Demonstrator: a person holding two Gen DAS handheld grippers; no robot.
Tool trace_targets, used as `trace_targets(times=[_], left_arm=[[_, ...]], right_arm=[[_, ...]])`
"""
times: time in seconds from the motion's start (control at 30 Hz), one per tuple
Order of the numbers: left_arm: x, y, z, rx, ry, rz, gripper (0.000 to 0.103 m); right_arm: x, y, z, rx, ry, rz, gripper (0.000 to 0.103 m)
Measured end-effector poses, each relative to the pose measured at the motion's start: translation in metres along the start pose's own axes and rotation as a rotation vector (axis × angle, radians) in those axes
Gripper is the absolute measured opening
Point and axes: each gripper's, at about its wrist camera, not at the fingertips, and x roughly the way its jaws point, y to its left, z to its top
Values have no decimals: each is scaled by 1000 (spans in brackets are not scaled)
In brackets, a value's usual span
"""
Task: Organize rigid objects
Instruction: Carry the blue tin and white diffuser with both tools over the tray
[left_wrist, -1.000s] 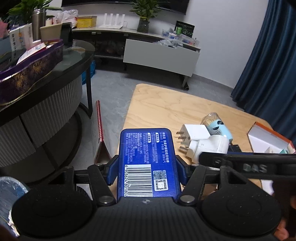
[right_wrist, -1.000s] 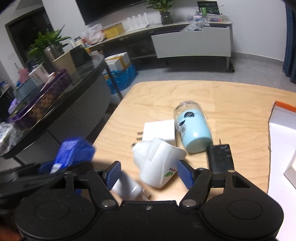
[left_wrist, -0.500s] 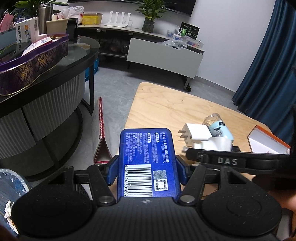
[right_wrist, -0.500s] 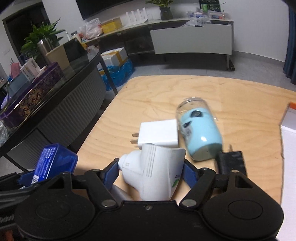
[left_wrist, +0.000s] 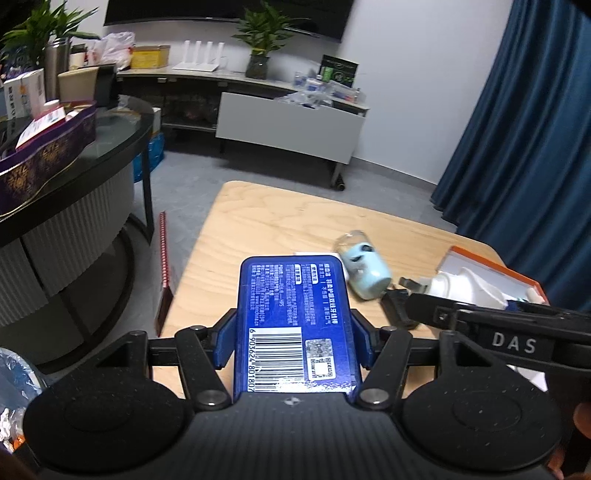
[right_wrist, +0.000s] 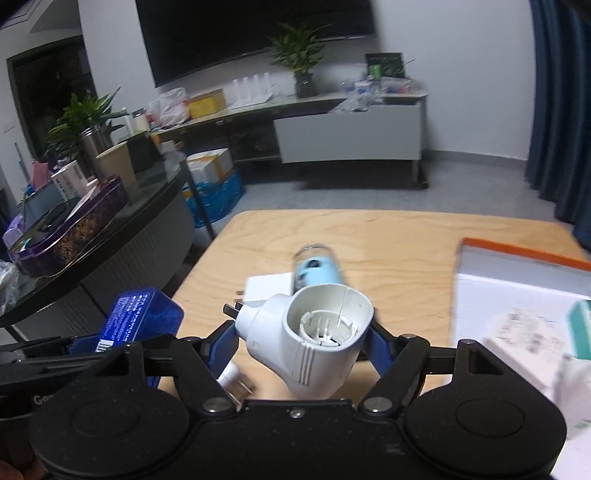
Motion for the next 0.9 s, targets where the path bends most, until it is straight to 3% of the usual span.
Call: trace_targets(times=[0.4, 0.9], left_arm=[[-22, -37, -7, 70, -5, -44, 62], [-31, -65, -17, 127, -1, -73, 62]], right_arm=[[-64, -24, -16, 34, -52, -87, 86], [-104, -46, -40, 77, -71, -130, 86]])
